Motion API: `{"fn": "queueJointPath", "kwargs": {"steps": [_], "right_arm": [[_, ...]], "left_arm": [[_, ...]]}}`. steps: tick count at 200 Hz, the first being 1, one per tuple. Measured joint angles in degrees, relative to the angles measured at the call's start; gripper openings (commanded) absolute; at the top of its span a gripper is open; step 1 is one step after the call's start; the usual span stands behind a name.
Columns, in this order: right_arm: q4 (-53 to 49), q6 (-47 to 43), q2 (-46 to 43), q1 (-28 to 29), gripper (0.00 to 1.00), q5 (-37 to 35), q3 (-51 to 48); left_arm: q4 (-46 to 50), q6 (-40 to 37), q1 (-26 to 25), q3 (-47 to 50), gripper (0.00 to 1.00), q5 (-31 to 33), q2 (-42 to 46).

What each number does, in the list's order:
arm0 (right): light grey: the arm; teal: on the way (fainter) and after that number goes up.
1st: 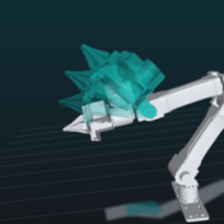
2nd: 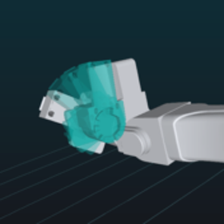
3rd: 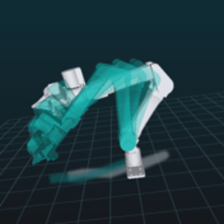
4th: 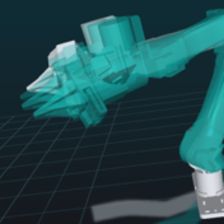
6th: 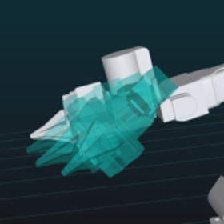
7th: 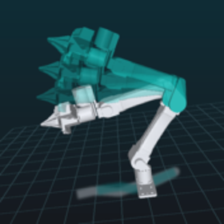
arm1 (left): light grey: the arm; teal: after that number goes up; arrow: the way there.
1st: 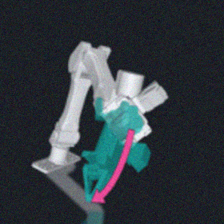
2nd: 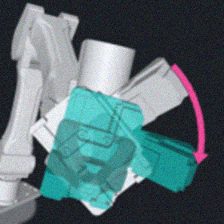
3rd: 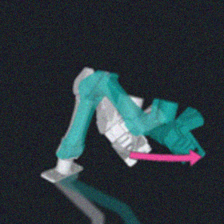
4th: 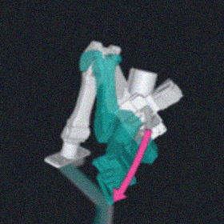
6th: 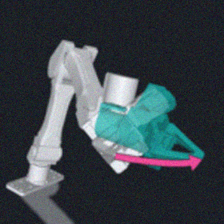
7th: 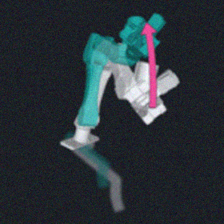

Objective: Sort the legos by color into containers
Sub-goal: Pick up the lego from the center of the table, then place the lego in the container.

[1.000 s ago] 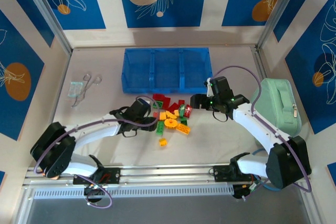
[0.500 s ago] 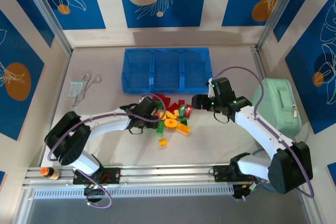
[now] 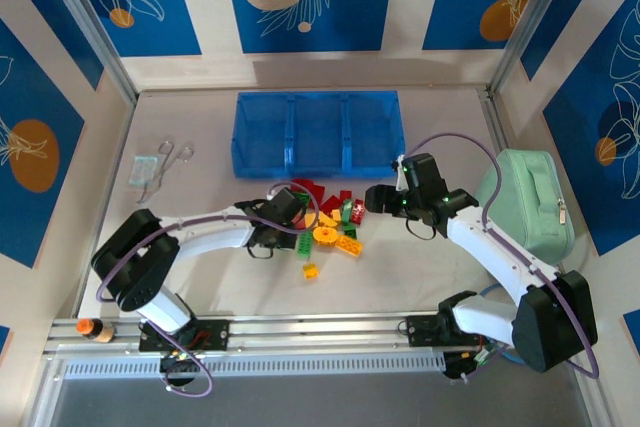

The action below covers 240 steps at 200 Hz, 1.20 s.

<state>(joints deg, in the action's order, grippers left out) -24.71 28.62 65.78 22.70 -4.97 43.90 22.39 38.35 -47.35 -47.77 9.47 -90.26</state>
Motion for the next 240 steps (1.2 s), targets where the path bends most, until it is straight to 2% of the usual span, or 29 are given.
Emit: {"fn": "queueJointPath", "kwargs": {"steps": [52, 72, 105, 165, 240], "right_arm": [[-1.09, 0.39, 0.02, -0.07, 0.78, -0.76, 0.00], [-2.21, 1.01, 0.09, -0.04, 1.00, -2.27, 0.00], [-6.14, 4.31, 0.09, 1.27, 0.99, -10.69, 1.42], [-6.67, 3.65, -5.25, 1.84, 0.99, -10.95, 1.97], [-7.28, 3.39, -9.60, 1.84, 0.93, -6.45, -2.32]], "left_arm": [[5.90, -0.20, -0.09, -5.35, 0.25, 3.50, 5.33], [7.28, -1.46, -0.09, -9.55, 0.25, 4.68, 6.45], [8.41, -3.52, -0.07, -17.05, 0.25, 4.76, 5.09], [10.58, -7.43, 1.66, -33.86, 0.25, 3.93, -7.43], [14.99, -11.15, 9.81, -57.66, 0.24, 0.61, -26.71]]}}
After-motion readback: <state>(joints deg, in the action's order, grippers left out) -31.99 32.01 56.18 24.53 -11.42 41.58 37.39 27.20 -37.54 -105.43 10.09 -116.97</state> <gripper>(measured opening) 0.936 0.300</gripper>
